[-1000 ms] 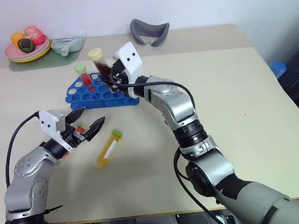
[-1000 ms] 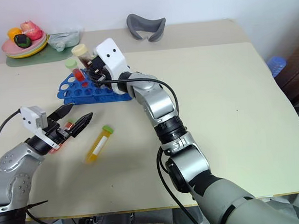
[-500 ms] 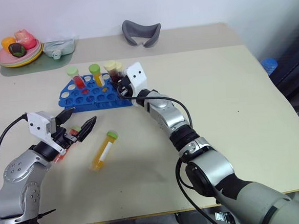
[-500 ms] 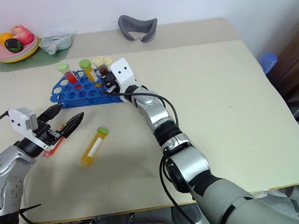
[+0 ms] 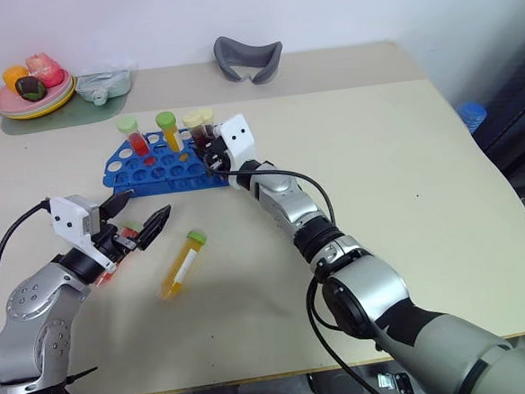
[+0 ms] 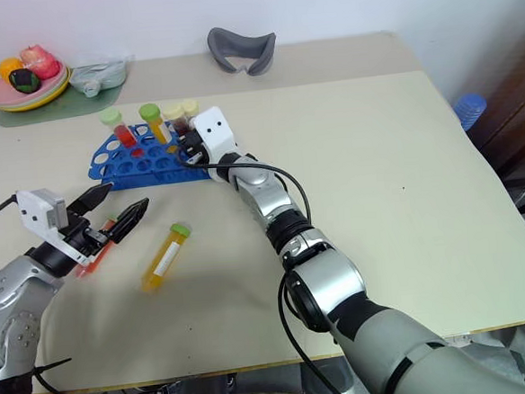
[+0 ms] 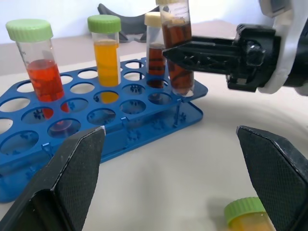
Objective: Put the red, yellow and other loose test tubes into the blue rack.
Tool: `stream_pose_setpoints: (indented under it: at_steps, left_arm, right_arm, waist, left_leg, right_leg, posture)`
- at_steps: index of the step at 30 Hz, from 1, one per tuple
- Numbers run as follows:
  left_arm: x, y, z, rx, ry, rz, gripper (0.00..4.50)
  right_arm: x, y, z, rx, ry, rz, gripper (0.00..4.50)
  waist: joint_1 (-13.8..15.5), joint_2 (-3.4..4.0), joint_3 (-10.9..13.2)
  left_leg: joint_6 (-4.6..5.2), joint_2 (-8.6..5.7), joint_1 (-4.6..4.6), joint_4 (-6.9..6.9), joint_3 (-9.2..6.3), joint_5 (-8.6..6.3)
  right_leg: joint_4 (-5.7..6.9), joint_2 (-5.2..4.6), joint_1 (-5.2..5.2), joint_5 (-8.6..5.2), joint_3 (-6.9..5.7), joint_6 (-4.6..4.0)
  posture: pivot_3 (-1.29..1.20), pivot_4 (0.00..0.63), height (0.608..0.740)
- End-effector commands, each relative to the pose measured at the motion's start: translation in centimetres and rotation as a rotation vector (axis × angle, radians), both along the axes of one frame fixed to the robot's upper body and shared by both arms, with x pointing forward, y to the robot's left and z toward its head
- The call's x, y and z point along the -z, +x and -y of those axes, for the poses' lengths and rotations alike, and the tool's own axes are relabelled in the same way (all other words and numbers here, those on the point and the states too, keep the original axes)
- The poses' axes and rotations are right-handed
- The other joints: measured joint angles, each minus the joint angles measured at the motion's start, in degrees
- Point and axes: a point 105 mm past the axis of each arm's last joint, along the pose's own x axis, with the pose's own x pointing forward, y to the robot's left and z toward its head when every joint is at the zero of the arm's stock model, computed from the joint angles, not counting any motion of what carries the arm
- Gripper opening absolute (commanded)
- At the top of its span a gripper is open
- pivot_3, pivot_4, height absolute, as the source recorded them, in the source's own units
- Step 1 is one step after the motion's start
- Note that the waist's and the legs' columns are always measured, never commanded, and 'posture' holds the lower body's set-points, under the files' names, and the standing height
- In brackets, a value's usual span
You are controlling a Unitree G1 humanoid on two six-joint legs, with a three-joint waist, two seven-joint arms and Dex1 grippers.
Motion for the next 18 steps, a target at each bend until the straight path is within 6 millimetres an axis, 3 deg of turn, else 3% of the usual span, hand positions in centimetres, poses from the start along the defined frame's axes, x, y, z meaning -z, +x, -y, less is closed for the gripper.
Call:
stream_pose_setpoints:
  at_steps: [1, 5, 7, 8, 12, 18]
  left_arm:
    - [-1.2, -0.3, 0.4, 0.017, 0.007, 0.041, 4.5]
    - [-1.2, -0.5, 0.4, 0.015, 0.005, 0.037, 4.5]
    - [-1.2, -0.5, 0.4, 0.015, 0.004, 0.034, 4.5]
    - [-1.2, -0.5, 0.4, 0.014, 0.003, 0.034, 4.5]
    - [-1.2, -0.5, 0.5, 0.017, 0.004, 0.032, 4.5]
    - [-1.4, -1.0, 0.9, 0.038, 0.035, 0.013, 4.5]
  right_arm:
    - [-1.5, -1.3, -2.7, -0.063, 0.064, 0.016, 0.86]
    - [-0.7, -1.7, -2.4, -0.103, 0.081, -0.011, 0.86]
    - [-0.8, -1.7, -2.1, -0.106, 0.092, 0.0, 1.87]
    - [-1.1, -1.7, -1.9, -0.104, 0.097, 0.016, 2.13]
    - [-3.0, -2.1, -1.4, -0.115, 0.115, 0.105, 4.17]
    - [-6.0, -3.5, 0.5, -0.153, 0.113, 0.236, 4.17]
  waist:
    - [0.01, 0.0, 0.0]
    - [-0.06, 0.0, 0.0]
    - [-0.16, 0.0, 0.0]
    - [-0.16, 0.01, 0.0]
    - [-0.04, 0.01, 0.0]
    - [0.15, 0.01, 0.0]
  left_leg:
    - [0.0, 0.0, 0.0, 0.0, 0.0, 0.0]
    - [0.0, 0.0, 0.0, 0.0, 0.0, 0.0]
    - [0.0, 0.01, 0.01, -0.01, 0.0, 0.0]
    - [0.0, 0.01, 0.01, -0.01, 0.0, 0.0]
    - [0.0, 0.01, 0.0, -0.01, 0.0, 0.0]
    - [0.0, 0.01, -0.01, -0.02, 0.0, 0.0]
  right_leg:
    - [0.0, 0.0, 0.0, 0.0, 0.0, 0.0]
    - [0.0, 0.0, 0.0, 0.0, 0.0, 0.0]
    - [0.0, 0.01, 0.0, 0.0, 0.0, 0.0]
    - [0.0, 0.01, 0.0, 0.0, 0.0, 0.0]
    - [0.0, 0.0, 0.0, 0.0, 0.0, 0.0]
    - [-0.01, 0.01, -0.01, 0.0, 0.0, 0.0]
  posture:
    - [0.0, 0.15, 0.74]
    - [0.0, 0.15, 0.74]
    - [0.0, 0.15, 0.74]
    - [0.0, 0.15, 0.74]
    - [0.0, 0.15, 0.74]
    - [0.0, 0.15, 0.74]
